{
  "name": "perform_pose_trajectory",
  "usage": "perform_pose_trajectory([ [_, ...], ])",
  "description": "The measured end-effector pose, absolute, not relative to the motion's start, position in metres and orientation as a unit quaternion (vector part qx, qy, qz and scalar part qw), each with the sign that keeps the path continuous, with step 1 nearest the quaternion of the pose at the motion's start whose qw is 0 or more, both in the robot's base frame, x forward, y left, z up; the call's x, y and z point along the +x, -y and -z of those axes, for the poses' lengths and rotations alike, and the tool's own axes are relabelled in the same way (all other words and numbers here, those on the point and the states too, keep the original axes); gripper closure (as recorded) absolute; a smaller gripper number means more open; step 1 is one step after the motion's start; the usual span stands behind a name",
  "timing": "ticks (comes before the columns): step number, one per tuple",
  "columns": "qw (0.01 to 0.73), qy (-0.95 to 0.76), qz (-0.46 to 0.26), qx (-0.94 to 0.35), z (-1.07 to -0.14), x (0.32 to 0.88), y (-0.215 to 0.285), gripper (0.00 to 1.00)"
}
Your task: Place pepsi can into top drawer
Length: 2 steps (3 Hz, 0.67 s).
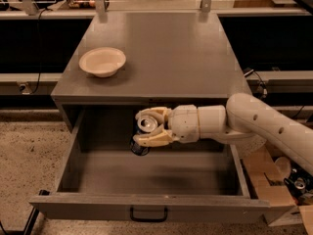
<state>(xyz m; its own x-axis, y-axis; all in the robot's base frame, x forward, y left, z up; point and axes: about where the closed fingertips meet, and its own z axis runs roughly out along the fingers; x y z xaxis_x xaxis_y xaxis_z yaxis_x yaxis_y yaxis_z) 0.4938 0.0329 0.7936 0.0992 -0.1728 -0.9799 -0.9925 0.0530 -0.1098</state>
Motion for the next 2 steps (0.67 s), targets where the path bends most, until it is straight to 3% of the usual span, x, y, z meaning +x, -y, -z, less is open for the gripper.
perform_pose_trajectory([
  [2, 0.471, -0.6, -0.383, -0.522, -0.739, 0.49, -0.038, 1.0],
])
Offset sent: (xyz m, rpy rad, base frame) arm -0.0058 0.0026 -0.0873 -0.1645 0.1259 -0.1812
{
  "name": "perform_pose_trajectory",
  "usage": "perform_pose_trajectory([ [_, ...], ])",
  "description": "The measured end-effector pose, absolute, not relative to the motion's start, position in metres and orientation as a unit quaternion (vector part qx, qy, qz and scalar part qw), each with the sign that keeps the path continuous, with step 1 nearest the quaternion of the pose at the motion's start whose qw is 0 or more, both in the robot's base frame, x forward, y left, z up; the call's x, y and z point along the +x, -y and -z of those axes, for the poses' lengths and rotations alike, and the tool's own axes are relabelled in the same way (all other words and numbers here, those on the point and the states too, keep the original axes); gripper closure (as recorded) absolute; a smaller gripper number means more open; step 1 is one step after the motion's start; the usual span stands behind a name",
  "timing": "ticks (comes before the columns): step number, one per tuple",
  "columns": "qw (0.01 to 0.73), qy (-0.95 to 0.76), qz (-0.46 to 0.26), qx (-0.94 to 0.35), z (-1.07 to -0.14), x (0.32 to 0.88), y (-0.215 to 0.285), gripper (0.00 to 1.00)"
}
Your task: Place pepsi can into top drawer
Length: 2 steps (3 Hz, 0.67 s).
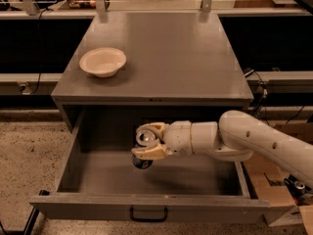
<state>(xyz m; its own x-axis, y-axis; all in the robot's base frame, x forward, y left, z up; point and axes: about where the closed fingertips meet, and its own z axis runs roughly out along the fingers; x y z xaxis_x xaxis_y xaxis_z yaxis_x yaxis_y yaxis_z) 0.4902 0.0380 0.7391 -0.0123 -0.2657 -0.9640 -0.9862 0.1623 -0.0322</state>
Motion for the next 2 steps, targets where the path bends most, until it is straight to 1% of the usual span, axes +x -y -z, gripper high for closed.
perform_pose_trajectory([
  [1, 0.444, -0.607, -0.37, -0.545, -0.709, 0.495, -0.044, 0.97],
  [2, 0.428, -0.607, -0.362, -0.564, -0.696, 0.498, -0.048, 0.74],
])
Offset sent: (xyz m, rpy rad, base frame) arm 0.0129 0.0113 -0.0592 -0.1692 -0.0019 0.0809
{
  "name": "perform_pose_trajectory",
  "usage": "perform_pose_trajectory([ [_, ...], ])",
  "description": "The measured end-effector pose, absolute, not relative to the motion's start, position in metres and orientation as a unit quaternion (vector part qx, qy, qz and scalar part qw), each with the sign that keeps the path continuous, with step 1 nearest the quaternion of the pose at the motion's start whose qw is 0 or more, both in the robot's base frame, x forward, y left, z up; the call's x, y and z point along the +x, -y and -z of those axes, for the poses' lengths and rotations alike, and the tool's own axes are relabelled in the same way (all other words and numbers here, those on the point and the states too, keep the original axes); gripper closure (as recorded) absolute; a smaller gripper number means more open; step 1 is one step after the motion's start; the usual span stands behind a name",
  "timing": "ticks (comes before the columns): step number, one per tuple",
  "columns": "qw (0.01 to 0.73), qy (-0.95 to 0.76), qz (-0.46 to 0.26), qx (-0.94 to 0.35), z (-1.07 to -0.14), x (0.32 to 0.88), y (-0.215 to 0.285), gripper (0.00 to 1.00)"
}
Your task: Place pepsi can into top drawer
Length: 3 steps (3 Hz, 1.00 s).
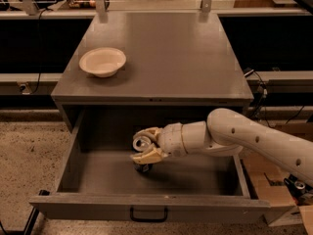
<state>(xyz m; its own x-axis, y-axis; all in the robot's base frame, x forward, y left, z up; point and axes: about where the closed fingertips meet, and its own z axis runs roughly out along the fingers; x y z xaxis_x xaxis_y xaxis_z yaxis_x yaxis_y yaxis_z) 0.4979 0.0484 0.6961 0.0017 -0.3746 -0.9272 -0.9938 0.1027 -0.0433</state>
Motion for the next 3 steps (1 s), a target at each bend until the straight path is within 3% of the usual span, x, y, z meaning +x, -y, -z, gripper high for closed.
perform_pose_trajectory([
  [3, 0.426, -0.604, -0.365, -0.566, -0.6965, 0.4956, -0.0535, 0.04],
])
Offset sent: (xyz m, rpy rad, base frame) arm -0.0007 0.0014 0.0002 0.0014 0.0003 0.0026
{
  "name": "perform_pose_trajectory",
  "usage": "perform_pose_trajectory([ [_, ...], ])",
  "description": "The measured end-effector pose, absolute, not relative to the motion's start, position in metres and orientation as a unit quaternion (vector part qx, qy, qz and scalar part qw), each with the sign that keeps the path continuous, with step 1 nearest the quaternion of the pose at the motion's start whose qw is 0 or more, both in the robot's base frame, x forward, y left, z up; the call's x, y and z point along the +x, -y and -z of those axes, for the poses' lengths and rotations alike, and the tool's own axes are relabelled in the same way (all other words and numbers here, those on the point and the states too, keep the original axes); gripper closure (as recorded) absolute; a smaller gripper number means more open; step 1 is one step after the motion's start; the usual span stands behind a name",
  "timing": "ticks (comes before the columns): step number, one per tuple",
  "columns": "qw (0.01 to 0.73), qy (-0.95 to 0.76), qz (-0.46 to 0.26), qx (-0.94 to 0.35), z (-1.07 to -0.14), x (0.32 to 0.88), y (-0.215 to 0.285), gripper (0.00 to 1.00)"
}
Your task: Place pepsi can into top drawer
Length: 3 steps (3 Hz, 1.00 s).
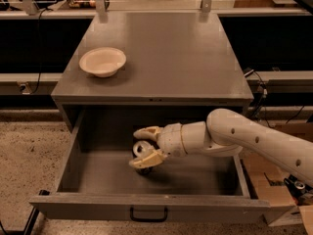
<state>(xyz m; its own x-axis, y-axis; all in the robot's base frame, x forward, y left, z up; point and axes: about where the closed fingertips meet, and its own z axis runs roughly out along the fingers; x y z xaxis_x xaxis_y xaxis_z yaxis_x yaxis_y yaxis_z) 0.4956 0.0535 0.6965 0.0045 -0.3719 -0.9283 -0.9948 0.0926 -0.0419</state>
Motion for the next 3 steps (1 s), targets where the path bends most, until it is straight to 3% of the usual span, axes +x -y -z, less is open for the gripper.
perform_pose_trajectory([
  [3, 0.408, -0.559, -0.352, -0.63, -0.731, 0.47, -0.042, 0.0],
])
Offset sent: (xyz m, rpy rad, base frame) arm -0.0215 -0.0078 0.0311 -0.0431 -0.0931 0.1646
